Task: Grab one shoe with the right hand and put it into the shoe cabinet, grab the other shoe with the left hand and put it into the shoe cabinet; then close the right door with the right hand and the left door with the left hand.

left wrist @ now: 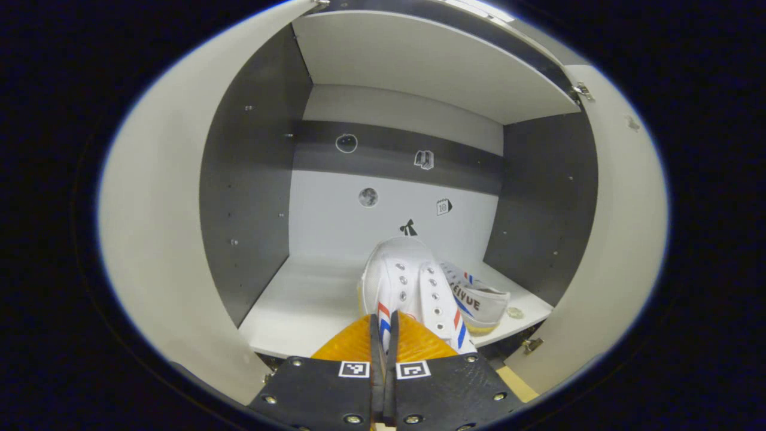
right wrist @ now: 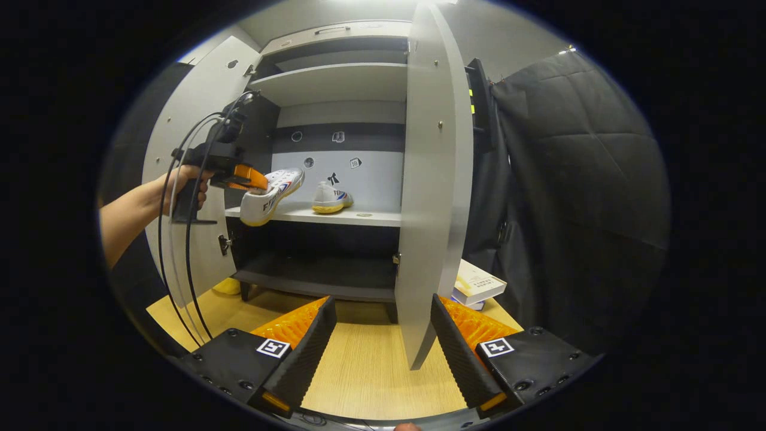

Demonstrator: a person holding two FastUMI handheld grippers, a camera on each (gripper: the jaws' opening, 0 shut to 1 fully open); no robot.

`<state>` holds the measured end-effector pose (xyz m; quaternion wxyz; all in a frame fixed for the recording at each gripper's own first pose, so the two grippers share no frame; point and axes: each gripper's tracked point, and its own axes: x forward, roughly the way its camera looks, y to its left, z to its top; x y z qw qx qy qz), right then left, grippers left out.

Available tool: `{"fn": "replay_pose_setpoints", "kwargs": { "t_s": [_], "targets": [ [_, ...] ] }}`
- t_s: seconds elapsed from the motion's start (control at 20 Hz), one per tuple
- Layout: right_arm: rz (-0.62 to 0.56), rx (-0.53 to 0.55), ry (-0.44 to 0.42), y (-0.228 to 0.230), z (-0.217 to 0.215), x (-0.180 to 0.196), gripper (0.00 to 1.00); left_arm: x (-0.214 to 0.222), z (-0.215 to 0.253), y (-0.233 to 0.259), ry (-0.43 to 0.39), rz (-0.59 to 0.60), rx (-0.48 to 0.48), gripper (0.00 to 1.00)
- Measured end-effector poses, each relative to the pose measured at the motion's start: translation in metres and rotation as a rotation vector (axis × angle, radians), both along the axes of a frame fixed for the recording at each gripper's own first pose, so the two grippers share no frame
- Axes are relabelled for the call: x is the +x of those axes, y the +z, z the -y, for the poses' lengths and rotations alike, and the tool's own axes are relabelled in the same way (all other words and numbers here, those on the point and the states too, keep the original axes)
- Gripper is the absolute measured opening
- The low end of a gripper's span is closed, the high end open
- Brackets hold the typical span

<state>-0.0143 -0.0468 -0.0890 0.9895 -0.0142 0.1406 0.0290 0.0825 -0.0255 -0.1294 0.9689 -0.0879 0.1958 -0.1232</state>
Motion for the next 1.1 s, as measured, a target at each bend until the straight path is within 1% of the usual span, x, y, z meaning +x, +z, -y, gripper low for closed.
{"fn": "replay_pose_setpoints", "kwargs": {
  "t_s": [0.05, 0.1, 0.15, 0.2, 0.25, 0.3, 0.35, 0.4, 0.5, 0.55, 0.6, 0.75, 0.8, 0.85, 0.9, 0.95, 1.0, 1.1],
  "targets": [
    [-0.011, 0.005, -0.001, -0.002, 0.001, -0.001, 0.97, 0.0, 0.0, 0.001, 0.003, 0.003, -0.005, 0.01],
    [-0.021, 0.011, 0.001, -0.005, 0.0, -0.002, 0.99, -0.001, 0.0, 0.0, 0.007, 0.004, -0.008, 0.01],
    [-0.023, 0.012, -0.001, -0.004, 0.001, -0.003, 0.99, 0.0, 0.0, -0.001, 0.011, 0.009, -0.004, 0.01],
    [-0.023, 0.009, -0.002, -0.004, 0.003, -0.003, 0.97, 0.001, -0.001, 0.001, 0.008, 0.01, 0.006, 0.01],
    [-0.02, 0.003, -0.004, -0.004, 0.004, -0.004, 0.99, 0.001, -0.002, 0.002, 0.007, 0.01, 0.012, 0.01],
    [-0.02, -0.003, -0.006, -0.004, 0.005, -0.004, 0.97, 0.001, -0.004, 0.004, 0.007, 0.007, 0.01, 0.01],
    [-0.022, -0.006, -0.008, -0.004, 0.007, -0.005, 0.97, 0.001, -0.004, 0.005, 0.011, 0.0, 0.006, 0.01],
    [-0.026, -0.007, -0.011, -0.005, 0.009, -0.006, 0.99, 0.0, -0.004, 0.002, 0.017, -0.005, 0.008, 0.01],
    [-0.035, -0.012, -0.016, -0.007, 0.012, -0.008, 0.99, 0.001, -0.002, -0.005, 0.018, -0.023, 0.018, 0.01],
    [-0.036, -0.016, -0.019, -0.007, 0.014, -0.008, 0.97, 0.0, -0.001, -0.009, 0.024, -0.04, 0.021, 0.01],
    [-0.037, -0.017, -0.022, -0.007, 0.016, -0.009, 0.99, -0.002, -0.001, -0.012, 0.028, -0.062, 0.029, 0.01],
    [-0.03, -0.015, -0.037, -0.002, 0.021, -0.008, 0.99, -0.006, -0.003, -0.018, 0.055, -0.105, 0.068, 0.01],
    [-0.026, -0.012, -0.041, -0.001, 0.023, -0.008, 0.97, -0.005, -0.002, -0.018, 0.06, -0.102, 0.064, 0.01],
    [-0.023, -0.011, -0.044, 0.0, 0.024, -0.007, 0.99, -0.004, 0.0, -0.018, 0.06, -0.098, 0.058, 0.01],
    [-0.018, -0.009, -0.047, 0.002, 0.025, -0.008, 0.99, -0.004, 0.0, -0.017, 0.057, -0.082, 0.051, 0.02],
    [-0.013, -0.008, -0.049, 0.005, 0.026, -0.007, 0.99, -0.003, -0.003, -0.012, 0.073, -0.058, 0.07, 0.07],
    [-0.008, -0.005, -0.051, 0.007, 0.027, -0.007, 0.99, -0.004, -0.015, -0.007, 0.099, -0.032, 0.116, 0.04],
    [0.011, 0.006, -0.053, 0.016, 0.029, -0.007, 0.99, -0.011, -0.028, 0.003, 0.127, 0.011, 0.185, 0.38]
  ]
}}
